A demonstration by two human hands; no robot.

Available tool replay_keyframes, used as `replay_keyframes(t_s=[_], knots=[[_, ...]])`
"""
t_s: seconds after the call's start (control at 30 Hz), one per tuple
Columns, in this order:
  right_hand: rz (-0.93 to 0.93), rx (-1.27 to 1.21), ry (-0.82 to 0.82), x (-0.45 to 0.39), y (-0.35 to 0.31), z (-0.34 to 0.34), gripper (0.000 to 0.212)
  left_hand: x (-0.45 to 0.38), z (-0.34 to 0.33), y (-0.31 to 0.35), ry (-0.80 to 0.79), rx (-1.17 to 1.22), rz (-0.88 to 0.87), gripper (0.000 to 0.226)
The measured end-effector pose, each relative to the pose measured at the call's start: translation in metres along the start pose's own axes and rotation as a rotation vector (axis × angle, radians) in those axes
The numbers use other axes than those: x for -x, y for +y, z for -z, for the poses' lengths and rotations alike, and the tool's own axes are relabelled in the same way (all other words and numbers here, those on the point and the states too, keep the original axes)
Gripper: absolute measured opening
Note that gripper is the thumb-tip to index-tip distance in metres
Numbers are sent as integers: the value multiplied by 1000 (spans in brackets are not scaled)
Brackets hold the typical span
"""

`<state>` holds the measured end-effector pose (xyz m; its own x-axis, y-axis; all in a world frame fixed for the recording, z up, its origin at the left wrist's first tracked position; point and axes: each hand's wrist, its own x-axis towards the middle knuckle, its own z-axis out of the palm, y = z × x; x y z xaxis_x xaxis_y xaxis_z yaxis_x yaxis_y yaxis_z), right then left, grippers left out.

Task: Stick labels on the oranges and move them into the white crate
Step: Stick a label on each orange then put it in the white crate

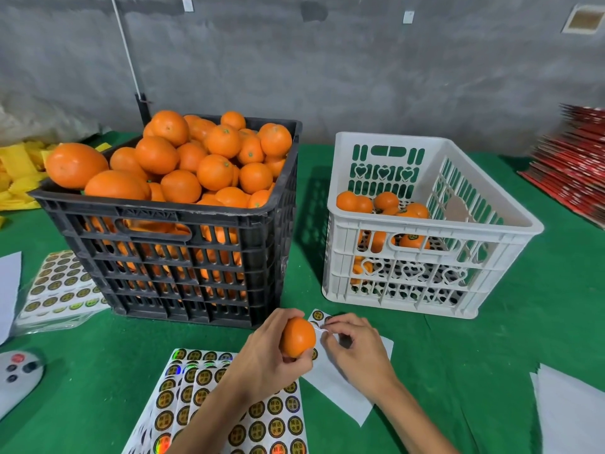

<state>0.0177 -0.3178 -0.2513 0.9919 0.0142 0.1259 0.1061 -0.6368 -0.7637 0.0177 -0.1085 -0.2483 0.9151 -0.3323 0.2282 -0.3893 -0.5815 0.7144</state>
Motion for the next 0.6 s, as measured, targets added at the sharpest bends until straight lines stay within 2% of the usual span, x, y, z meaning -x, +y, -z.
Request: replay_keyframes(t_s=[0.3,0.5,0.6], knots=[[-67,-158,6,-2,4,-1,14,1,-2,-4,-62,-84,9,55],[-167,-383,16,-4,1,4,15,0,-2,-3,-107,-175,10,59],[-192,-417,65,-3,-1,6,15,-1,-2,-3,-124,-188,11,58]])
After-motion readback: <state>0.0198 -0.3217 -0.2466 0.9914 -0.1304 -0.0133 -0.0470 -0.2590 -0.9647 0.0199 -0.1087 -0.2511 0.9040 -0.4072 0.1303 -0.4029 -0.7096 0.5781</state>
